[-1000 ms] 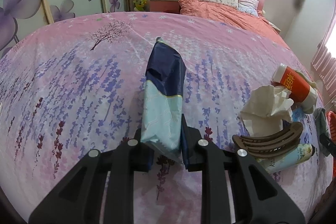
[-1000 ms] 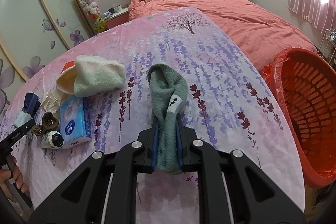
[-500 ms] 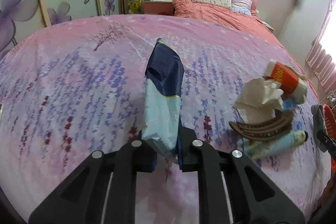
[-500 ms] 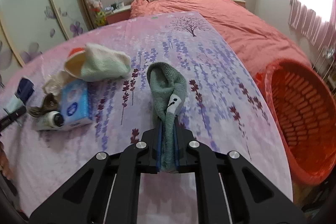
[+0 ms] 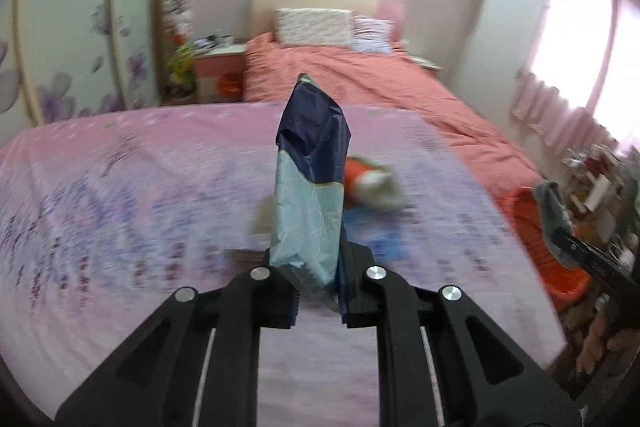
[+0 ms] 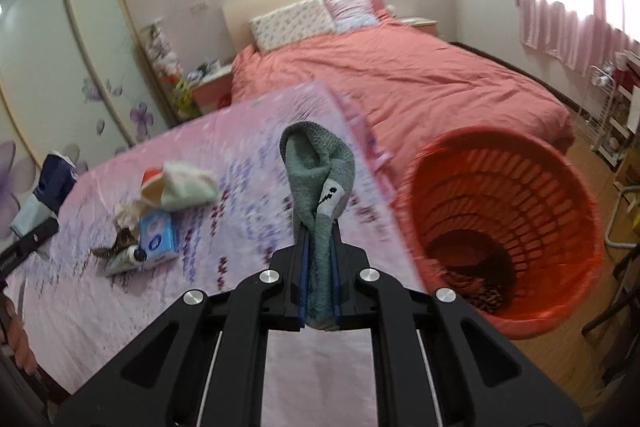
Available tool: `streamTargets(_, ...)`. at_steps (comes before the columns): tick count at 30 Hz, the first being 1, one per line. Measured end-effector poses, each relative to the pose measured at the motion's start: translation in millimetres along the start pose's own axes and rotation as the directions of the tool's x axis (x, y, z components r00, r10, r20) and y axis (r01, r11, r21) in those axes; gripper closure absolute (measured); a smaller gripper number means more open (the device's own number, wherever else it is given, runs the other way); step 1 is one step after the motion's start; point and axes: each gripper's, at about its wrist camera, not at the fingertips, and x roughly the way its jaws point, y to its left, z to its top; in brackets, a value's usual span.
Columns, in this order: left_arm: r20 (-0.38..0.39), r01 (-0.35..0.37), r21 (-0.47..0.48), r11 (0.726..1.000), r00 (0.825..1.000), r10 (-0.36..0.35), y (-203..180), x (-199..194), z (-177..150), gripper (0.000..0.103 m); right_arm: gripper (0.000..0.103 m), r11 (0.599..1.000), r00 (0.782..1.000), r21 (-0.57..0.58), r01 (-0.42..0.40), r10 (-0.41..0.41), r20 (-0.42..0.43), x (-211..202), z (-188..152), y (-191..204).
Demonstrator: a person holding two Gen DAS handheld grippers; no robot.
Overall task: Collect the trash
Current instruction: 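Carry the sock and wrapper over the orange basket and open both tools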
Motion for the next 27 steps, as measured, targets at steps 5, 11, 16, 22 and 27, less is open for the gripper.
streamTargets(5,0.005,0.128,0.056,0.990,0.992,-0.128,-71.6,-1.0,5.7,0.088,0.094,0.999,0.997,0.030,0.027,-0.029,0.076,-33.7,10.6,-31.9)
streamTargets(11,-0.028,0.263,0.106,0.959,0.965,-0.262,-151.1,15.2,6.9,0.088,0.094,0.995,0.991,0.091,0.050,-0.061,0.122,-51.2,19.5,-72.4)
streamTargets(16,-0.089,0.361,0.137,0.923,0.932,-0.351,-218.0,43.9,1.1,0.088,0.094,0.987,0.989,0.148,0.066,-0.084,0.119,-43.8,23.2,-102.9)
streamTargets(22,-0.156,0.420,0.166,0.892,0.904,-0.397,-274.8,82.8,-1.6,0.087,0.094,0.977,0.989,0.201,0.076,-0.100,0.112,-26.5,30.3,-137.0)
streamTargets(27,-0.205,0.434,0.198,0.879,0.895,-0.396,-314.3,117.0,-7.6,0.084,0.093,0.964,0.990,0.256,0.074,-0.101,0.094,-8.8,30.1,-165.9)
